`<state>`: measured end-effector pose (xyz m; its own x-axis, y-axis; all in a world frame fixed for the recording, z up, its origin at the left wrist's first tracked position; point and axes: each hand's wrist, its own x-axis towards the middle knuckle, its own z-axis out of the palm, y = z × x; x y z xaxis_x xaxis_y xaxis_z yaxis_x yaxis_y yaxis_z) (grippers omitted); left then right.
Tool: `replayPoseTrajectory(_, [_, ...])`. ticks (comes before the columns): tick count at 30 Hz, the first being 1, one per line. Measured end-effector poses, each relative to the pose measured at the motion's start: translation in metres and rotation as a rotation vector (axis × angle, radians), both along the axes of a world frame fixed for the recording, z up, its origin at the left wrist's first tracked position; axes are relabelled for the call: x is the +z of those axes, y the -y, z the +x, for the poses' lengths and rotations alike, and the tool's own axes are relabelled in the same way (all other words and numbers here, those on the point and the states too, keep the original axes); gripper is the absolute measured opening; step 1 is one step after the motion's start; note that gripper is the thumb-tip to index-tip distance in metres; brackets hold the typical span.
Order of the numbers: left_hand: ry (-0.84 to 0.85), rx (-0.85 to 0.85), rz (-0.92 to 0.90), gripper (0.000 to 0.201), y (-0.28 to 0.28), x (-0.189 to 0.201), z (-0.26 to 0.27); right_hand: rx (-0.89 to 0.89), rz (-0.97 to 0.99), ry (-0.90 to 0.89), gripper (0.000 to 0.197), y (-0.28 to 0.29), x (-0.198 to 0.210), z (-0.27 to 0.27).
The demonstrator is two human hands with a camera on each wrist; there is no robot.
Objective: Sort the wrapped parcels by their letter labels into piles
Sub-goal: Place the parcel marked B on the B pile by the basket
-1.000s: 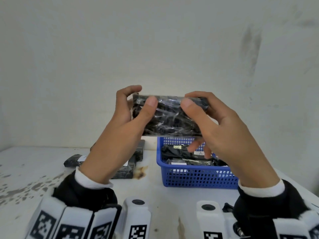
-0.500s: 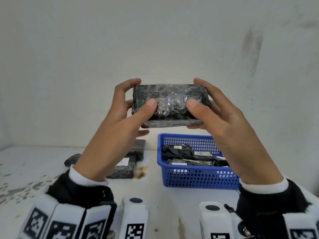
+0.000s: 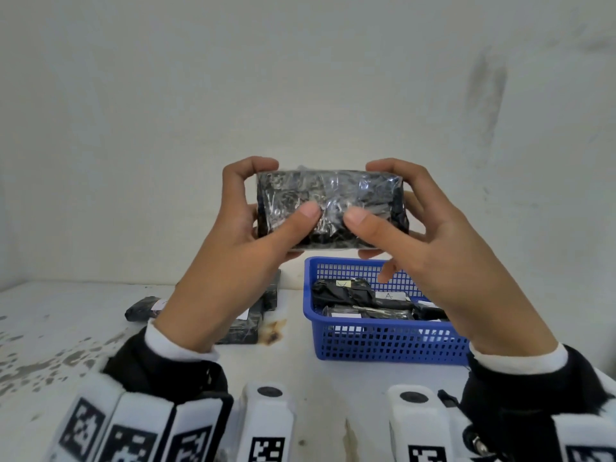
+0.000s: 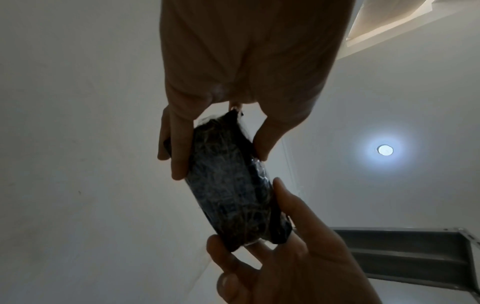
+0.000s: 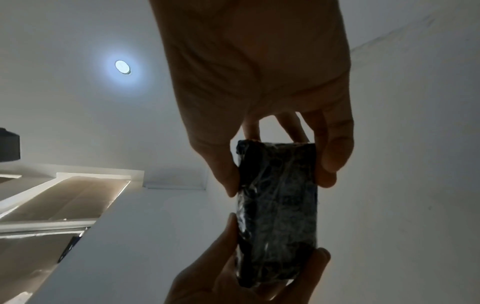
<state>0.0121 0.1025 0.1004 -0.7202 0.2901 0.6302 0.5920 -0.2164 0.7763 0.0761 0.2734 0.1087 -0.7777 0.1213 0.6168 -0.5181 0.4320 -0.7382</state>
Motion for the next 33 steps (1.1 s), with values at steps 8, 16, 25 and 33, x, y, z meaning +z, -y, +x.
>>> replayPoseTrajectory(8, [-0.008, 0.018, -0.047, 0.066, -0.002, -0.001, -0.001, -0.021, 0.016, -0.011, 0.050, 0.001, -0.002, -0.002])
replayPoseTrajectory(16, [-0.015, 0.053, -0.062, 0.044, 0.000, -0.003, -0.005, -0.011, -0.003, -0.047, 0.040, -0.002, -0.003, -0.006])
replayPoseTrajectory(25, [0.032, 0.031, -0.043, 0.025, 0.002, 0.000, -0.006, 0.052, -0.045, -0.034, 0.030, -0.005, -0.001, -0.002])
replayPoseTrajectory(33, [0.057, 0.015, -0.047, 0.076, 0.000, -0.003, -0.003, 0.021, -0.039, -0.032, 0.074, -0.009, -0.001, -0.005])
